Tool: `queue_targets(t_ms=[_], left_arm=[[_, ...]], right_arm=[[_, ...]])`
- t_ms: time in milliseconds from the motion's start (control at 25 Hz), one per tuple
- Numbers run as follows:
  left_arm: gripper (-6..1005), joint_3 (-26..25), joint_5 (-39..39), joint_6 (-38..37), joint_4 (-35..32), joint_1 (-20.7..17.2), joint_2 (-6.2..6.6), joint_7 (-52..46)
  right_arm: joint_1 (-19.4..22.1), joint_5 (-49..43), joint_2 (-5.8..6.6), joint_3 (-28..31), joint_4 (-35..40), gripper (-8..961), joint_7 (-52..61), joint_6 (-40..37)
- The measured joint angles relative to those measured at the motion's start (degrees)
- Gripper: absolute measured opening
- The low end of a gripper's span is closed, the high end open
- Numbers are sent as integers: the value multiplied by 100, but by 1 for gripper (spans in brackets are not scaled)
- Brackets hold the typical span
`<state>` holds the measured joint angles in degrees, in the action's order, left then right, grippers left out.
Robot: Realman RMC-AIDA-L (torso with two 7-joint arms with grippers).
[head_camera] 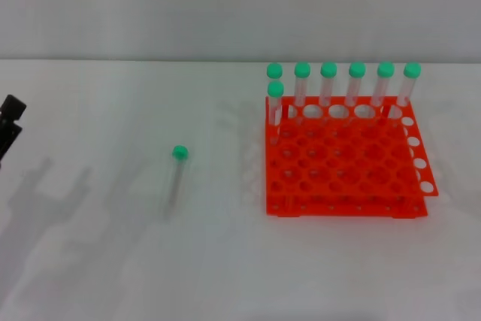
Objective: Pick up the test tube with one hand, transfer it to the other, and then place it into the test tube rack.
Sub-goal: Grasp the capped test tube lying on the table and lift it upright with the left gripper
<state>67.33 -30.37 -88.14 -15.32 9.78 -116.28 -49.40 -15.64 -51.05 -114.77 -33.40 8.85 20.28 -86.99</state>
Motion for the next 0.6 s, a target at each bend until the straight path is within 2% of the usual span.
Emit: queue_targets(t_ms=[200, 320, 400, 440, 480, 520, 560, 600], left_arm=[[801, -26, -626, 226, -496, -1, 371, -1375], [801, -238, -1193, 415, -924, -11, 531, -2265], [801, -580, -1727, 513, -1275, -29, 590, -2893], [801, -580, -1727, 513, -1275, -29, 590, -2893], [801, -1094, -2558, 668, -1798, -39, 623, -3735], [801, -1094, -2558, 668, -1798, -39, 623, -3735], [801, -1497, -3193, 747, -2234, -42, 618, -4392], [800, -1497, -3193, 747, -2234, -42, 618, -4392]], right_arm=[[101, 4, 7, 0, 314, 878, 21, 12], [126, 10, 39, 1, 392, 879, 21, 57], [130, 12, 55, 0, 400, 879, 15, 65], [135, 13, 60, 1, 408, 879, 5, 69], [143, 13, 60, 0, 417, 879, -6, 70], [147, 14, 60, 1, 427, 878, -14, 71], [152, 14, 63, 5, 437, 878, -18, 72], [152, 15, 65, 25, 447, 878, -20, 73]])
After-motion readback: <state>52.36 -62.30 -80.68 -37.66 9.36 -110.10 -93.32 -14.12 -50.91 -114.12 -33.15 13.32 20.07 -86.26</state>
